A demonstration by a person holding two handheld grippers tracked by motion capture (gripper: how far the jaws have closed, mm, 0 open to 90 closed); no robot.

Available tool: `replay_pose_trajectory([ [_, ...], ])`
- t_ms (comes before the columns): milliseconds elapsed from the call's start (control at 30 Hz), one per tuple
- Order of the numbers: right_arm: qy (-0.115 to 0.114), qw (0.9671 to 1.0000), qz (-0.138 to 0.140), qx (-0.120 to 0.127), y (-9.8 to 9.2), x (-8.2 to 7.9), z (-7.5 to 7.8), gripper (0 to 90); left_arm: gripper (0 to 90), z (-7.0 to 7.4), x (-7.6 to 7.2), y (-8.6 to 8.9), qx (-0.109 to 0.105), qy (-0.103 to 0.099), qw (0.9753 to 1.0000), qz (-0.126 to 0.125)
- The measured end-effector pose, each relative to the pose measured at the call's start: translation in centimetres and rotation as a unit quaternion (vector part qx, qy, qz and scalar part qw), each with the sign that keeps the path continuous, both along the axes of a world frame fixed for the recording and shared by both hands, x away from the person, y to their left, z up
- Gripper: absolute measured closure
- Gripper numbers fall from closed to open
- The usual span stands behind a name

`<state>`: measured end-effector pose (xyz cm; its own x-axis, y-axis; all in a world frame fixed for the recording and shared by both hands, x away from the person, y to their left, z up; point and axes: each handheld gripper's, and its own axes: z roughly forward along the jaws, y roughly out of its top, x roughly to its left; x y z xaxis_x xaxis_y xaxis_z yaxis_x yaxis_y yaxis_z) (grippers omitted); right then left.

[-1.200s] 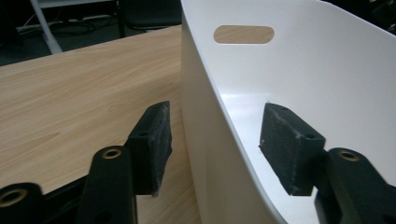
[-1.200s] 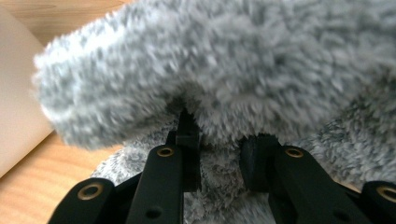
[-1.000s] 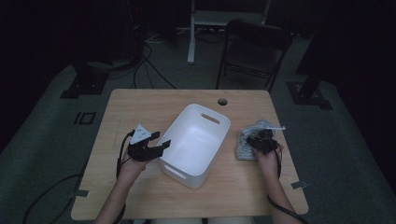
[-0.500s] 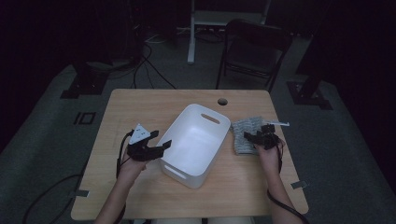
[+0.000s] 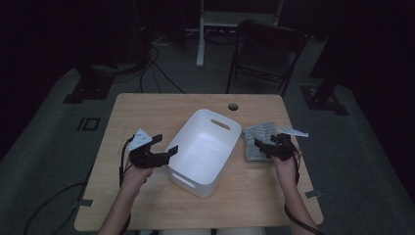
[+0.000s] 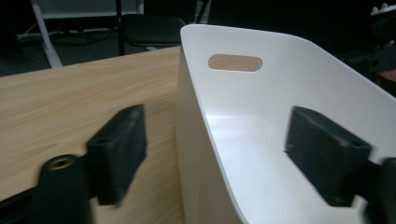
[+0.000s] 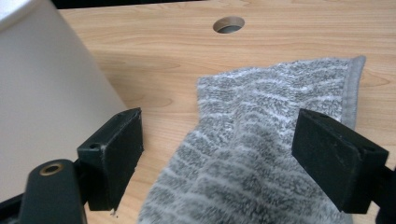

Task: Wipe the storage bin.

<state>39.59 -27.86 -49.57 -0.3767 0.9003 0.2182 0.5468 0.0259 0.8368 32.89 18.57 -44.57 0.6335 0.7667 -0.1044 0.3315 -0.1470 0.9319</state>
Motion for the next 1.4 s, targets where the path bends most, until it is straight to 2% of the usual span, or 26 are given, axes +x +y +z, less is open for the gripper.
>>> replay_pose_trajectory([
  [133, -0.004, 0.9999, 0.008, -0.008, 0.1, -0.7, 0.3, 16.5, 18.2, 0.4, -0.3, 0.0, 0.003, -0.003, 1.0000, 0.006],
  [333, -0.008, 0.9999, 0.010, 0.000, -0.4, -1.5, 0.4, 16.5, 15.7, 0.7, -0.9, 0.5, 0.000, 0.001, 0.9996, 0.026],
  [433, -0.005, 0.9999, 0.009, -0.001, -0.8, -1.8, 0.5, 16.5, 14.6, 1.1, -1.3, 0.8, -0.001, 0.002, 0.9996, 0.028],
  [500, -0.007, 0.9999, 0.006, -0.004, -1.1, -2.1, 0.6, 16.5, 14.5, 1.2, -1.6, 0.9, 0.006, -0.002, 0.9995, 0.030],
  [600, -0.004, 1.0000, 0.006, -0.003, -1.6, -2.6, 0.8, 16.5, 14.5, 1.4, -2.0, 1.1, 0.011, 0.002, 0.9996, 0.025],
  [867, -0.007, 0.9999, 0.011, 0.009, -2.1, -4.2, 0.6, 16.5, 14.5, 2.2, -3.6, 2.5, 0.004, -0.020, 0.9992, 0.034],
  [1000, -0.015, 0.9997, 0.013, 0.015, -2.5, -5.2, 0.7, 16.5, 14.6, 2.0, -4.2, 3.4, -0.005, -0.017, 0.9991, 0.039],
  [1167, -0.015, 0.9996, 0.011, 0.020, -3.3, -6.1, 0.7, 16.5, 14.6, 1.4, -4.7, 4.4, 0.000, -0.016, 0.9984, 0.055],
  [1233, -0.013, 0.9997, 0.010, 0.017, -3.5, -6.5, 0.5, 16.5, 14.6, 1.0, -4.9, 4.8, -0.001, -0.018, 0.9978, 0.064],
  [1267, -0.011, 0.9998, 0.010, 0.016, -3.6, -7.0, 0.2, 16.6, 14.6, 0.5, -5.2, 5.3, 0.005, -0.017, 0.9970, 0.076],
  [1300, -0.011, 0.9998, 0.010, 0.016, -3.6, -7.0, 0.2, 16.6, 14.6, 0.5, -5.2, 5.3, 0.005, -0.017, 0.9970, 0.076],
  [1400, -0.008, 0.9999, 0.013, 0.005, -3.6, -7.8, -0.6, 16.5, 14.6, -0.4, -5.4, 5.9, 0.006, -0.008, 0.9962, 0.087],
])
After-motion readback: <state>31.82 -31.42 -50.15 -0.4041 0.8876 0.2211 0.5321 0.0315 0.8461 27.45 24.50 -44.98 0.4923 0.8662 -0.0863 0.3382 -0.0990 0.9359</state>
